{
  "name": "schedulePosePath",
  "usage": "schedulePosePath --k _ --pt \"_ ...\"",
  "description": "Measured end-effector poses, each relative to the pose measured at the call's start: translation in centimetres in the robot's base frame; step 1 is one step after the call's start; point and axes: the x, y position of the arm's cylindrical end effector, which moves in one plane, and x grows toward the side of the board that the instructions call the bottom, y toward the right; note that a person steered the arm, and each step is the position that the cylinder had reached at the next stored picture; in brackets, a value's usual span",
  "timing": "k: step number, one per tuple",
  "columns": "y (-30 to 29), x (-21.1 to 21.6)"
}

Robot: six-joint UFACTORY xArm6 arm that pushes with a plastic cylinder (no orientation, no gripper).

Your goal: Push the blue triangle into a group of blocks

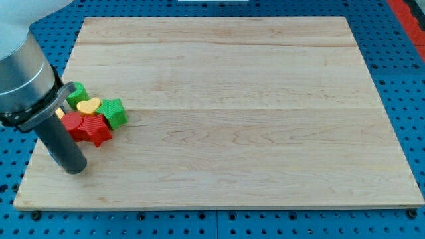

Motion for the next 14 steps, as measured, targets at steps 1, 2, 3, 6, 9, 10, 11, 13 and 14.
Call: schedulePosePath --k 1,2,3,6,9,10,11,13,14 --pt "-1.5 0.8" --pt "-1.9 -1.5" --pt "-1.3 -2.6" --pt "0.3 -0.3" --pt "-3.7 -1.9" --pt "-2.8 -3.9" --pt "-1.6 -1.9" --pt "-7.4 0.3" --pt "-9.6 0.2"
